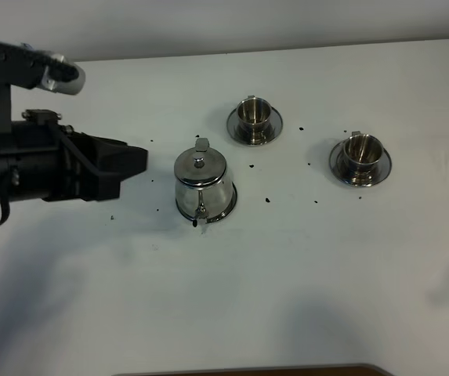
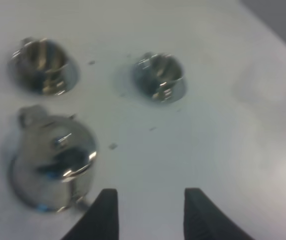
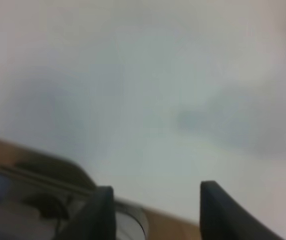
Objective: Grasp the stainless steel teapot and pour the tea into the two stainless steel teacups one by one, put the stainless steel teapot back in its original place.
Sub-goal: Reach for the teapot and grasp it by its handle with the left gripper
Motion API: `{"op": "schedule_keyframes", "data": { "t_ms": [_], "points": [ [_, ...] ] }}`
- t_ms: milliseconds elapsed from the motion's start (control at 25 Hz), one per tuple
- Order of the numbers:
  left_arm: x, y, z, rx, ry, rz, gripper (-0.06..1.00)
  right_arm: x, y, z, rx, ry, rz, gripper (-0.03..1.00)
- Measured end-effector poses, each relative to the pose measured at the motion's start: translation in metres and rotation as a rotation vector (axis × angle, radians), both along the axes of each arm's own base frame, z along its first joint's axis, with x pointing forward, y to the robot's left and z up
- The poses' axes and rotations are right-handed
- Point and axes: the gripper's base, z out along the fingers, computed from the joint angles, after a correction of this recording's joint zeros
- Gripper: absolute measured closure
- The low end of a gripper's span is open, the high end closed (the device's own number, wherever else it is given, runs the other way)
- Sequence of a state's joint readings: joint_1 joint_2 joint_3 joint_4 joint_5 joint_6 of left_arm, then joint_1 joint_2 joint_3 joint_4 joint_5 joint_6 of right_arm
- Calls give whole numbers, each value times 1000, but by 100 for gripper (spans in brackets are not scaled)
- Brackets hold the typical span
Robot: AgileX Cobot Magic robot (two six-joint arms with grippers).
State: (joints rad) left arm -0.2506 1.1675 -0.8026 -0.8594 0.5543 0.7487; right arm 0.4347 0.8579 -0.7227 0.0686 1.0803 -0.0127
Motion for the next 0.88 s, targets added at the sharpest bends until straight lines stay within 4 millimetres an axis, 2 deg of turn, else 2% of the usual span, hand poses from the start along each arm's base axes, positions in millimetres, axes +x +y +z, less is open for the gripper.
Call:
{"op": "schedule_keyframes", "data": {
  "t_ms": [160, 360, 560, 880],
  "points": [
    [5, 9, 4, 101, 48, 85, 57, -25, -9, 7, -25, -22, -1, 59],
    [20, 11, -10, 167, 126, 134, 57, -55, -28, -19, -63, -60, 12, 59],
    [35, 9, -28, 180, 162, 159, 57, -68, -37, -12, 26, -258, 31, 59],
    [50, 7, -51, 204, 210, 175, 57, -74, -39, -15, 33, -251, 47, 59]
  ]
}}
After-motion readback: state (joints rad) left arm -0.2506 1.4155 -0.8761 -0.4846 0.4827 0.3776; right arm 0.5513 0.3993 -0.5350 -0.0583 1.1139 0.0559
